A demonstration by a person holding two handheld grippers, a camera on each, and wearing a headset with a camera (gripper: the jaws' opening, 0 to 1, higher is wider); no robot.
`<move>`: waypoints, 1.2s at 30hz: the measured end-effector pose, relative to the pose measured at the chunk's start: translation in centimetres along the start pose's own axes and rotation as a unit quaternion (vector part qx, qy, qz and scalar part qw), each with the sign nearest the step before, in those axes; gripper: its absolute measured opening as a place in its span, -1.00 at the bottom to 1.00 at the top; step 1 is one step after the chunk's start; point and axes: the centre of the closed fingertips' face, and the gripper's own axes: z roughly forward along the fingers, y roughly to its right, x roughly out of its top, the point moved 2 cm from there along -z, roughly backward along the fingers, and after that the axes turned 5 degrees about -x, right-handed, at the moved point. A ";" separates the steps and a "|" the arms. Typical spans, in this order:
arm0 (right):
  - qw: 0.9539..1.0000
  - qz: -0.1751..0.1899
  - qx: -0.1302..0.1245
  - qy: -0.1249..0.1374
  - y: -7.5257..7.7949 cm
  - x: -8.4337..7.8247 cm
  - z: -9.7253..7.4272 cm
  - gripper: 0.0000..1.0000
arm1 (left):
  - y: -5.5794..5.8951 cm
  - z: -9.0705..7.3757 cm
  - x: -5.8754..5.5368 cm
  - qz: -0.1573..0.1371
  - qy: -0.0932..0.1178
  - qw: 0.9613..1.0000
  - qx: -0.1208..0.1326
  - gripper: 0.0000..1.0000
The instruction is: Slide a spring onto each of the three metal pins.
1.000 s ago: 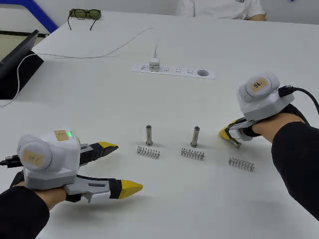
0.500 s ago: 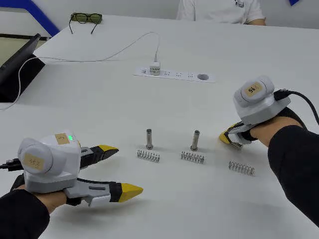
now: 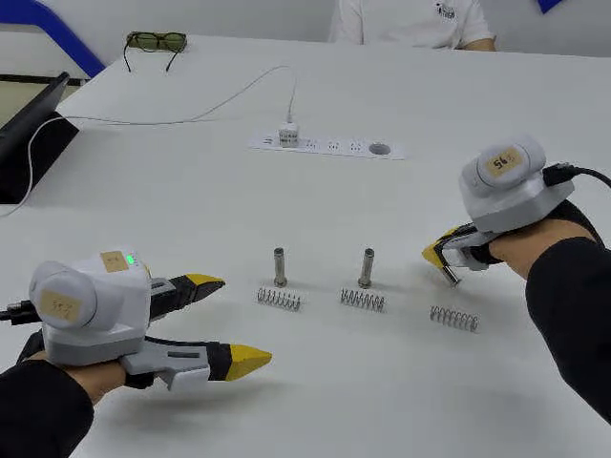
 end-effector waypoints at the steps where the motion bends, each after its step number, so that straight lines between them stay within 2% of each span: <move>1: 1.000 0.001 0.000 0.002 0.0 0.0 -0.2 -0.83 | 0.0 0.0 0.0 0.000 0.000 1.000 0.000 0.43; 14: 1.000 0.014 -0.011 0.018 -0.1 -0.8 -2.3 -0.83 | 0.2 -0.1 0.4 0.006 0.002 1.000 -0.002 0.43; 36: 0.999 0.032 -0.011 0.023 -0.3 -1.7 -3.5 -0.83 | 0.3 0.0 0.7 0.009 0.001 1.000 -0.003 0.42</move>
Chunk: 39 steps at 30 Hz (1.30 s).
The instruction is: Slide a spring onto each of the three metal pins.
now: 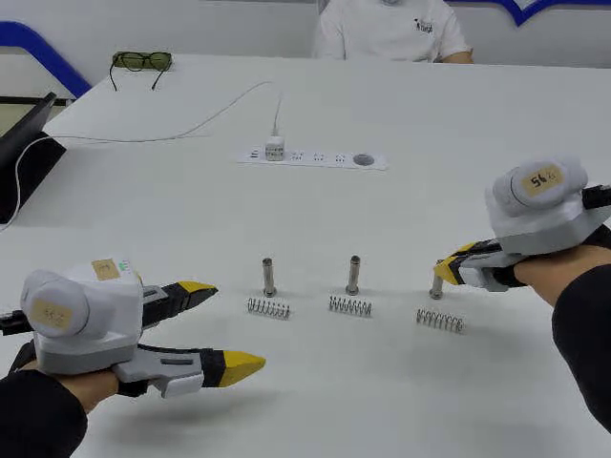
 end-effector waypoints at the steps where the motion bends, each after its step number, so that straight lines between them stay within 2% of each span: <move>1: 1.000 0.001 0.001 0.000 0.0 0.0 0.0 -0.83 | 0.0 0.0 0.0 0.000 -0.001 1.000 0.000 0.42; 16: 1.000 0.005 0.001 -0.009 0.0 0.0 -0.2 -0.82 | 0.1 0.0 0.0 0.002 -0.004 1.000 -0.002 0.42; 29: 1.000 0.002 0.001 0.006 0.2 0.6 -0.8 -0.83 | 0.4 0.1 0.3 0.005 -0.003 1.000 -0.004 0.42; 39: 1.000 -0.008 -0.001 0.020 0.3 0.9 -2.1 -0.82 | 0.4 0.1 0.3 0.006 -0.004 1.000 -0.004 0.42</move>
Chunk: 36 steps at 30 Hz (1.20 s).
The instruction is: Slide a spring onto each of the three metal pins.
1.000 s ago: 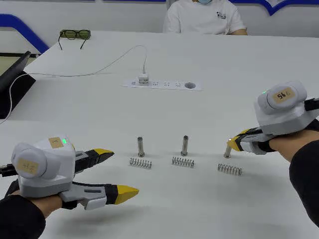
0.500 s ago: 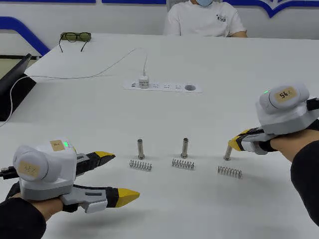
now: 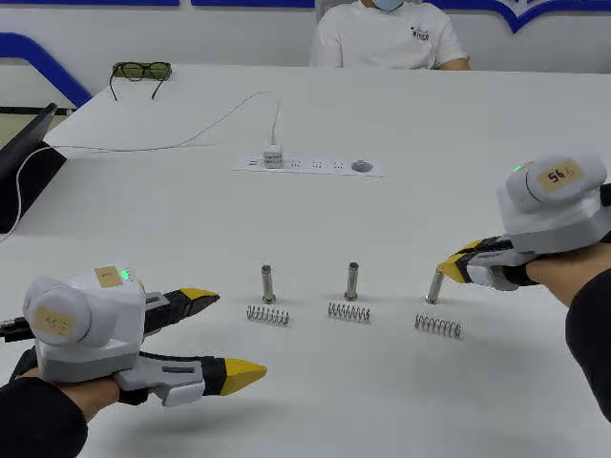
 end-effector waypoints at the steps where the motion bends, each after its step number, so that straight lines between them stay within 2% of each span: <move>1: 1.000 -0.002 0.001 0.000 0.0 0.0 -0.1 -0.82 | 0.0 0.0 0.0 0.000 0.000 1.000 0.000 0.42; 9: 1.000 -0.025 0.014 -0.008 -0.7 -0.9 -0.7 -0.82 | 0.1 0.2 0.0 0.000 0.000 1.000 -0.002 0.42; 14: 0.998 -0.040 0.041 -0.021 -1.7 -1.6 -0.4 -0.81 | 0.2 0.2 -0.1 0.001 -0.001 1.000 -0.003 0.42; 17: 0.996 -0.059 0.062 -0.029 -2.8 -2.0 -0.1 -0.80 | 0.2 0.2 -0.1 0.001 -0.001 1.000 -0.003 0.42; 22: 0.992 -0.081 0.084 -0.038 -3.9 -2.3 0.5 -0.80 | 0.1 0.2 -0.2 0.000 -0.002 1.000 -0.003 0.42; 29: 0.987 -0.112 0.102 -0.053 -4.6 -2.9 1.4 -0.75 | 0.0 0.2 -0.4 -0.002 -0.003 1.000 -0.002 0.42; 36: 0.978 -0.152 0.119 -0.075 -5.0 -3.4 2.4 -0.73 | 0.1 0.2 -0.4 -0.003 -0.004 1.000 -0.003 0.42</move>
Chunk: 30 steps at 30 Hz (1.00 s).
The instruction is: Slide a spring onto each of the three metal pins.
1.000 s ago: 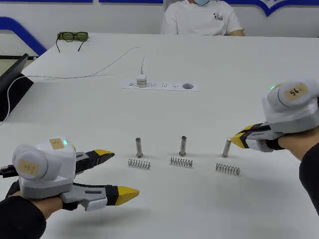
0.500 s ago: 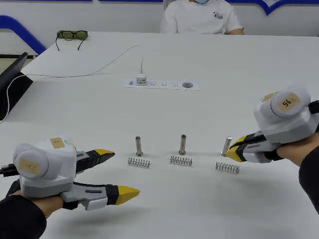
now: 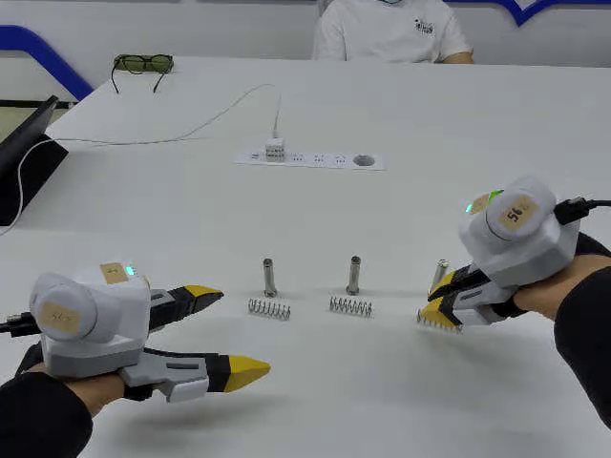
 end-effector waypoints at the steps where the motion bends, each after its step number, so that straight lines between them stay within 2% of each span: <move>1: 1.000 -0.010 0.002 -0.006 0.0 -0.1 0.2 -0.73 | 0.0 0.0 0.0 0.000 -0.001 1.000 0.000 0.41; 12: 0.997 -0.066 0.018 -0.042 -0.1 -0.5 1.5 -0.72 | 0.2 -0.2 -0.2 -0.003 -0.003 1.000 0.003 0.41; 30: 0.991 -0.101 0.043 -0.071 0.1 -0.7 2.3 -0.74 | 0.2 -0.4 -0.2 -0.004 -0.003 1.000 0.005 0.40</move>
